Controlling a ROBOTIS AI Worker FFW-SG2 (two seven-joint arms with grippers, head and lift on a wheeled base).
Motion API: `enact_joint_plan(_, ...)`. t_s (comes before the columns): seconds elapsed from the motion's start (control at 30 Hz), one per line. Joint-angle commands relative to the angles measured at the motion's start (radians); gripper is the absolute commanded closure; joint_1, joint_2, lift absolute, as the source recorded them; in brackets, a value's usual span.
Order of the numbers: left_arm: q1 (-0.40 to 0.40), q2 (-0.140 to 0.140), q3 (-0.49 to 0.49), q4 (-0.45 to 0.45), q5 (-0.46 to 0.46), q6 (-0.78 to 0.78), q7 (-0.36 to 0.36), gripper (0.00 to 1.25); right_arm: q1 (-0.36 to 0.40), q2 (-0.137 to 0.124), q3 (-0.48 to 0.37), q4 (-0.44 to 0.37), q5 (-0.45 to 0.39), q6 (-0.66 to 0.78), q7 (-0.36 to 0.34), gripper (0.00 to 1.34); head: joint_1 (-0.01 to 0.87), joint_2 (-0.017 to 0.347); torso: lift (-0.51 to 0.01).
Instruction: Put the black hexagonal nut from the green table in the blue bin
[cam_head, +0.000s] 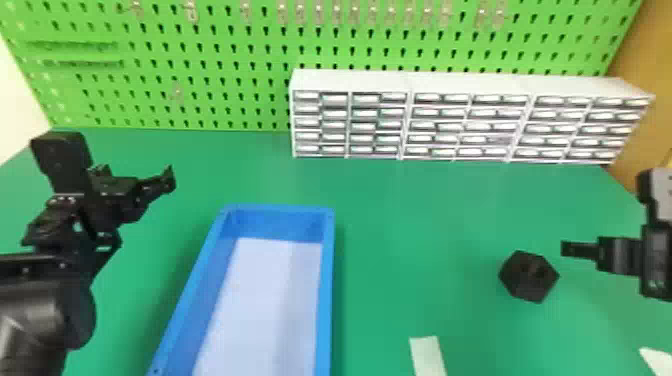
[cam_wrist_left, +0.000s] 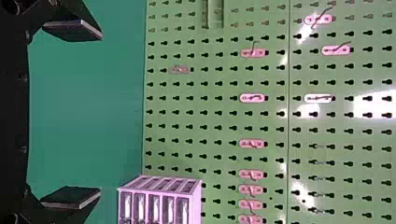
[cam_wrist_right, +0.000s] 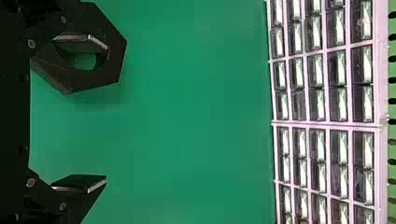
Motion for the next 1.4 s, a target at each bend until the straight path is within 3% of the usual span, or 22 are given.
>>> enact_joint_plan(0.0, 0.0, 0.0, 0.0, 0.0, 0.0, 0.0, 0.0, 0.11, -0.006, 0.012, 0.002, 0.025, 0.008, -0.027, 0.0, 0.29, 0.666, 0.032, -0.1)
enact_joint_plan(0.53, 0.0, 0.0, -0.001, 0.0, 0.003, 0.002, 0.0, 0.11, -0.018, 0.03, 0.017, 0.071, 0.048, -0.05, 0.0, 0.29, 0.666, 0.032, -0.1)
enact_joint_plan(1.37, 0.0, 0.0, 0.0, 0.0, 0.003, 0.003, -0.005, 0.11, -0.006, 0.038, 0.009, 0.11, 0.068, -0.05, 0.0, 0.29, 0.666, 0.032, -0.1)
